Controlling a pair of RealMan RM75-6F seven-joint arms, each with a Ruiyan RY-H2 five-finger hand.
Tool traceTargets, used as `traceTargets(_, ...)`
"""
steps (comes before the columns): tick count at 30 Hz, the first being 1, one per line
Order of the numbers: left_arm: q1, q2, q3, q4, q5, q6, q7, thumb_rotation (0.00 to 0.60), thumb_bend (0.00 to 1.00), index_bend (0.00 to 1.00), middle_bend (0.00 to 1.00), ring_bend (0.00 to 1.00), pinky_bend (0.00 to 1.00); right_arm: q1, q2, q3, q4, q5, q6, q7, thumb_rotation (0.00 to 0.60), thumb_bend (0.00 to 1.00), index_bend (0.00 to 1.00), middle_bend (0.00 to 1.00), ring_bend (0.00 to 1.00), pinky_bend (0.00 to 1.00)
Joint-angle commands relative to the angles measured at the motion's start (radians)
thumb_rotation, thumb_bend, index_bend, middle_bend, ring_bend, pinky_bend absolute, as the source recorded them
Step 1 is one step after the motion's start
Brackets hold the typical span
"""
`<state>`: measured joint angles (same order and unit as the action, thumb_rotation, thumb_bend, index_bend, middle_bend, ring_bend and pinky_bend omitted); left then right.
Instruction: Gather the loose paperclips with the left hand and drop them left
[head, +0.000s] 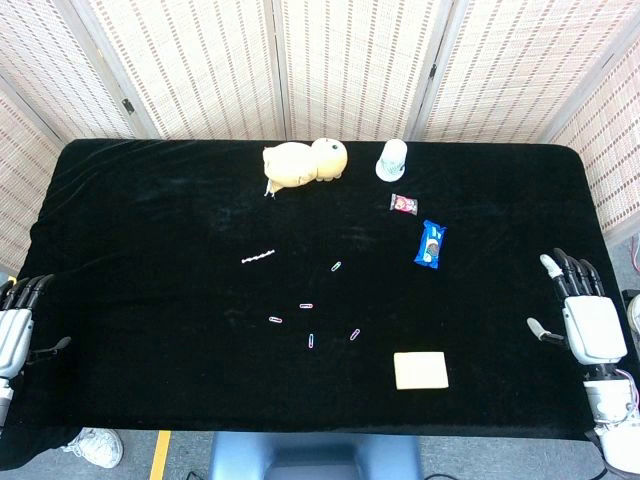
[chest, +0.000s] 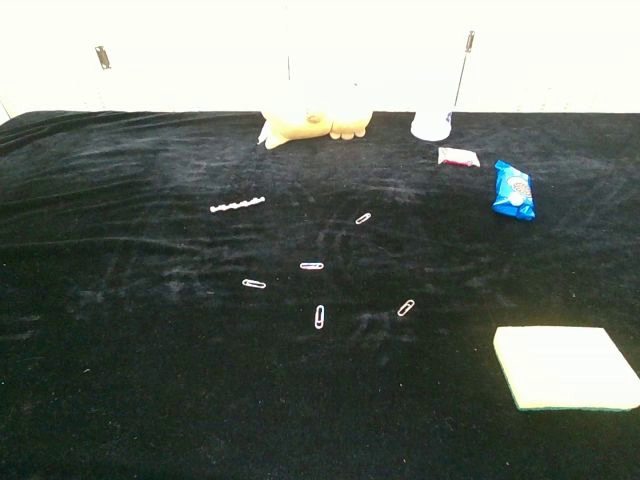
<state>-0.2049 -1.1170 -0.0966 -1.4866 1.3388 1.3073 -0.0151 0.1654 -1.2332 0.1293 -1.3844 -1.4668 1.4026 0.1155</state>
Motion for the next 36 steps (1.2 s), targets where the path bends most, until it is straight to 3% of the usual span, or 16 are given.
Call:
traceTargets(1, -0.001, -0.007, -0.002, -0.004, -0.01, -0.004, 0.014, 0.6, 0.24, 0.09, 0.15, 0.1, 0.0, 0.002, 0.004, -0.003, 0.001, -0.002, -0.003, 0.01, 0.6, 0.24, 0.0, 0.0, 0.02, 0.01)
traceTargets(7, -0.019, -0.017, -0.012, -0.012, 0.022, 0.001, -0.018, 0.6, 0.24, 0.09, 0.15, 0.1, 0.0, -0.006, 0.011, 0.0, -0.001, 0.0, 0.02, 0.024, 0.6, 0.24, 0.0, 0.0, 0.02, 0.01)
traceTargets(10, -0.059, 0.003, -0.02, -0.024, 0.058, -0.031, -0.032, 0.6, 0.25, 0.09, 0.17, 0.13, 0.07, -0.008, 0.012, 0.005, 0.0, 0.011, 0.023, 0.027, 0.6, 0.24, 0.0, 0.0, 0.02, 0.01)
traceTargets(11, -0.079, 0.007, -0.03, -0.025, 0.069, -0.041, -0.026, 0.6, 0.24, 0.1, 0.24, 0.19, 0.17, -0.007, 0.012, 0.006, 0.0, 0.016, 0.019, 0.027, 0.6, 0.24, 0.0, 0.0, 0.02, 0.01)
traceTargets(12, -0.096, 0.006, -0.04, -0.022, 0.076, -0.047, -0.022, 0.6, 0.24, 0.11, 0.35, 0.32, 0.34, -0.006, 0.012, 0.007, -0.001, 0.019, 0.016, 0.027, 0.6, 0.23, 0.0, 0.0, 0.02, 0.01)
traceTargets(13, -0.111, 0.002, -0.05, -0.02, 0.075, -0.055, -0.016, 0.6, 0.24, 0.11, 0.41, 0.39, 0.43, -0.006, 0.013, 0.007, -0.002, 0.021, 0.014, 0.027, 0.6, 0.23, 0.0, 0.0, 0.02, 0.01)
traceTargets(14, -0.13, -0.001, -0.062, -0.022, 0.063, -0.071, 0.011, 0.6, 0.25, 0.12, 0.55, 0.54, 0.62, -0.005, 0.016, 0.006, -0.004, 0.023, 0.01, 0.027, 0.6, 0.23, 0.0, 0.0, 0.02, 0.01)
traceTargets(15, -0.145, -0.005, -0.071, -0.026, 0.053, -0.083, 0.039, 0.6, 0.24, 0.13, 0.66, 0.66, 0.75, -0.005, 0.018, 0.007, -0.007, 0.025, 0.01, 0.028, 0.6, 0.23, 0.0, 0.0, 0.02, 0.01)
traceTargets(17, -0.181, -0.012, -0.089, -0.046, 0.018, -0.125, 0.112, 0.6, 0.24, 0.15, 0.82, 0.81, 0.87, -0.004, 0.02, 0.011, -0.008, 0.028, 0.012, 0.027, 0.6, 0.23, 0.0, 0.0, 0.02, 0.01)
traceTargets(20, -0.231, -0.038, -0.117, -0.071, -0.025, -0.166, 0.176, 0.6, 0.25, 0.2, 0.96, 0.95, 0.98, -0.002, 0.021, 0.014, -0.007, 0.034, 0.009, 0.027, 0.6, 0.24, 0.0, 0.0, 0.03, 0.01)
traceTargets(23, -0.294, -0.086, -0.153, -0.083, -0.101, -0.244, 0.18, 0.6, 0.29, 0.29, 1.0, 1.0, 1.0, 0.001, 0.023, 0.018, -0.008, 0.044, 0.001, 0.031, 0.6, 0.24, 0.0, 0.0, 0.03, 0.01)
traceTargets(27, -0.372, -0.137, -0.197, -0.079, -0.25, -0.36, 0.177, 0.6, 0.39, 0.37, 1.0, 1.0, 1.0, -0.001, 0.026, 0.022, -0.009, 0.052, 0.004, 0.035, 0.6, 0.24, 0.0, 0.0, 0.03, 0.01)
traceTargets(33, -0.496, -0.263, -0.234, 0.037, -0.432, -0.457, 0.25, 0.6, 0.43, 0.4, 1.0, 1.0, 1.0, -0.011, 0.037, 0.026, -0.007, 0.068, 0.007, 0.064, 0.6, 0.24, 0.0, 0.0, 0.04, 0.01)
traceTargets(36, -0.549, -0.326, -0.238, 0.093, -0.471, -0.493, 0.255, 0.6, 0.43, 0.4, 1.0, 1.0, 1.0, -0.016, 0.042, 0.024, -0.004, 0.071, 0.005, 0.08, 0.6, 0.23, 0.0, 0.0, 0.04, 0.01)
